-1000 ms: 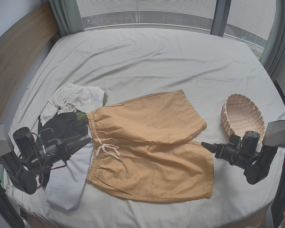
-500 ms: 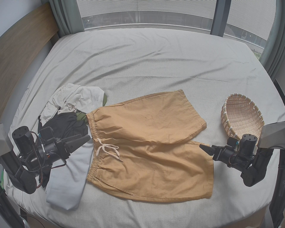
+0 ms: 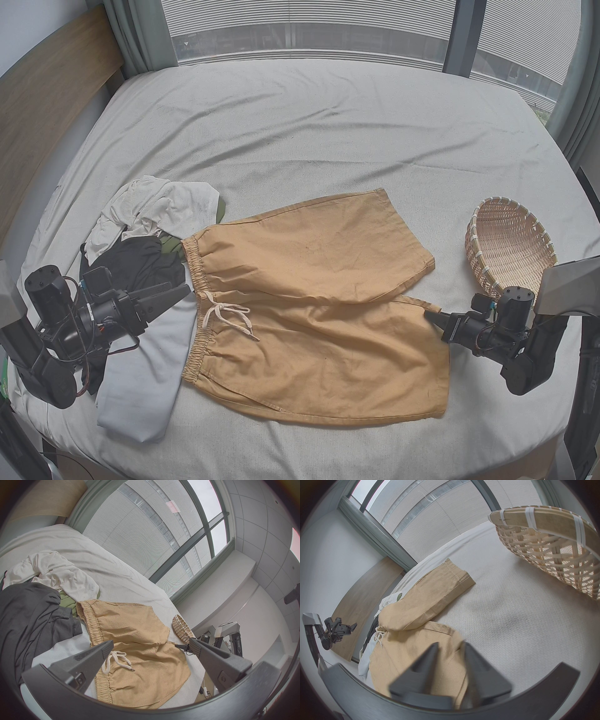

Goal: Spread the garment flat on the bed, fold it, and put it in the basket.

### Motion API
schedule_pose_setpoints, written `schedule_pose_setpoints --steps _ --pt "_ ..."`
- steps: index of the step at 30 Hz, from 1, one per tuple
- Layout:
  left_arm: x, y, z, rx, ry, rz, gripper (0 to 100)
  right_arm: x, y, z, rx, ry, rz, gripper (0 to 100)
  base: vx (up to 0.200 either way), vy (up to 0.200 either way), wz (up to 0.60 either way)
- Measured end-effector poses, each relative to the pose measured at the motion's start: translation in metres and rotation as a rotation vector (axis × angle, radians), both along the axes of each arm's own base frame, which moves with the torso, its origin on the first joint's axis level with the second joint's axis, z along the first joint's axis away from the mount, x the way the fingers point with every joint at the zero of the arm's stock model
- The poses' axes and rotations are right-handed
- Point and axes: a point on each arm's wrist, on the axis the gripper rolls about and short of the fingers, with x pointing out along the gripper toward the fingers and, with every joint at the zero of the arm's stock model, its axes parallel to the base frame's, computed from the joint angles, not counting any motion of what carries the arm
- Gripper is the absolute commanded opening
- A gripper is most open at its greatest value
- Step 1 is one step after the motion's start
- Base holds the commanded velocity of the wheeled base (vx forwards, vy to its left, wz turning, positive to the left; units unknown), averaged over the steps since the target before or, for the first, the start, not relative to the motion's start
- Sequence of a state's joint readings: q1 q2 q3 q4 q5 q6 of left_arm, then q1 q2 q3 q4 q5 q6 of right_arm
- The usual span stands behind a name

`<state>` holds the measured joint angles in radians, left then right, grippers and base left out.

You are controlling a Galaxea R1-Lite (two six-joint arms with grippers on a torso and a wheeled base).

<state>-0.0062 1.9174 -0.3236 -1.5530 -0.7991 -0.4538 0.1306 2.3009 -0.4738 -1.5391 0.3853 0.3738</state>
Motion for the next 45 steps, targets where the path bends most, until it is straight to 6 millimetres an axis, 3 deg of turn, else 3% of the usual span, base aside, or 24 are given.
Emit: schedule_pose_setpoints --steps 28,29,37,45 --pt "-0.001 0.000 -0.005 0.001 0.021 0.002 100 0.021 -0.006 0.016 0.007 -0.105 -0.063 0 0.000 0.000 0.00" --pt "-0.002 0.000 -0.005 0.001 0.023 0.002 100 0.021 -0.006 0.016 0.007 -0.105 -0.063 100 0.000 0.000 0.00" --pt "-0.009 0.000 -0.012 0.005 0.061 0.001 100 0.015 -0.002 0.028 0.014 -0.126 -0.049 100 0.000 0.000 0.00" --pt "-0.031 0.000 -0.030 0.029 0.158 0.002 100 -0.007 0.022 0.062 0.033 -0.196 0.031 100 0.000 0.000 0.00"
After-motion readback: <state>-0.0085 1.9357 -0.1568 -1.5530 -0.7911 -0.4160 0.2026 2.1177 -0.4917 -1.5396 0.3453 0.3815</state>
